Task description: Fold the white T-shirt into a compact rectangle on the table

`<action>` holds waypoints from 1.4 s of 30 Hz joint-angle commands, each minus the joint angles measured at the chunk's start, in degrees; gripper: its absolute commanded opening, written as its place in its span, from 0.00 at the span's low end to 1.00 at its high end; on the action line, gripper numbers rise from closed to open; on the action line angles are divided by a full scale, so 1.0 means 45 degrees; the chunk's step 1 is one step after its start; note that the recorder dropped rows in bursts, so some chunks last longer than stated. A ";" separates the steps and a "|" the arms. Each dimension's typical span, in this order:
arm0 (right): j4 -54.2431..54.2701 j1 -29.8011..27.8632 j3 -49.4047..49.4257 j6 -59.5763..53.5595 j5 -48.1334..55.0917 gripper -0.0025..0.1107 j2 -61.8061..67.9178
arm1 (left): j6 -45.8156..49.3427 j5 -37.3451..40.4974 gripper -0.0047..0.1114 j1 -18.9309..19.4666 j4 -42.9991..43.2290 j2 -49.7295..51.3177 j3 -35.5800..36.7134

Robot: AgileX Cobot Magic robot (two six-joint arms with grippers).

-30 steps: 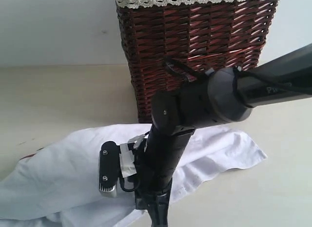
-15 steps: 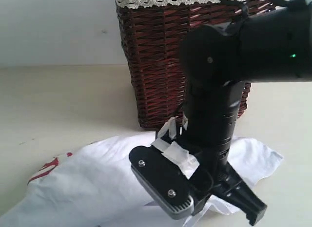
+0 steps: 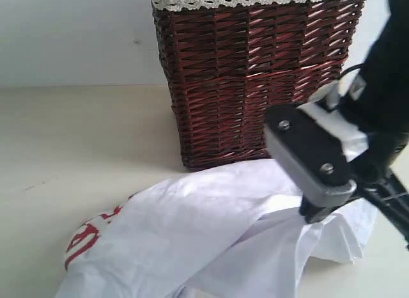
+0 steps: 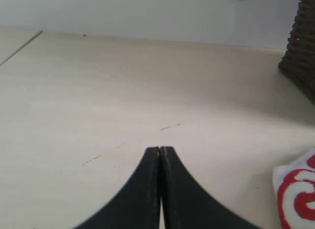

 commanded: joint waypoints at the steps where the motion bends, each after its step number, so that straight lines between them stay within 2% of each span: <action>1: -0.0368 -0.1537 0.1355 -0.0363 0.0193 0.02 -0.1132 | 0.0016 -0.0142 0.04 -0.0059 -0.0041 -0.0084 -0.0051; 9: -0.3193 -0.1913 0.5204 -0.0546 0.0193 0.02 -0.1370 | 0.0016 -0.0142 0.04 -0.0059 -0.0041 -0.0084 -0.0051; 12: -0.4177 -0.1913 0.5828 0.0043 0.0193 0.02 -0.1370 | 0.0016 -0.0142 0.04 -0.0059 -0.0041 -0.0084 -0.0051; 15: -0.4216 -0.1913 0.5954 0.1645 0.0193 0.03 -0.1370 | 0.0016 -0.0142 0.04 -0.0059 -0.0041 -0.0084 -0.0051; 17: -0.4112 -0.1913 0.5954 0.2357 0.0193 0.08 -0.1370 | 0.0016 -0.0142 0.04 -0.0059 -0.0041 -0.0084 -0.0051; 19: -0.4093 -0.1913 0.5954 0.2528 -0.0065 0.18 -0.1370 | 0.0016 -0.0142 0.04 -0.0059 -0.0041 -0.0084 -0.0051; 22: -0.3992 -0.1913 0.5954 0.2558 -0.0904 0.39 -0.1370 | 0.0016 -0.0142 0.04 -0.0059 -0.0041 -0.0084 -0.0051; 24: -0.3959 -0.1913 0.5954 0.2887 -0.1634 0.47 -0.1504 | 0.0016 -0.0142 0.04 -0.0059 -0.0041 -0.0084 -0.0051; 28: -0.3938 -0.1913 0.5930 0.3135 -0.2968 0.49 -0.2284 | 0.0016 -0.0142 0.04 -0.0059 -0.0041 -0.0084 -0.0051; 31: -0.3834 -0.1977 0.5930 0.3166 -0.4897 0.49 -0.3151 | 0.0016 -0.0142 0.04 -0.0059 -0.0041 -0.0084 -0.0051; 33: -0.3323 -0.2483 0.5930 0.3314 -0.6624 0.49 -0.3107 | 0.0016 -0.0142 0.04 -0.0059 -0.0041 -0.0084 -0.0051; 36: -0.2511 -0.3889 0.5930 0.3944 -0.8636 0.49 -0.1807 | 0.0016 -0.0142 0.04 -0.0059 -0.0041 -0.0084 -0.0051; 39: -0.2416 -0.5478 0.5930 0.4873 -0.9791 0.49 0.0034 | 0.0016 -0.0142 0.04 -0.0059 -0.0041 -0.0084 -0.0051; 42: -0.2393 -0.6440 0.5930 0.5416 -1.0440 0.49 0.1320 | 0.0016 -0.0142 0.04 -0.0059 -0.0041 -0.0084 -0.0051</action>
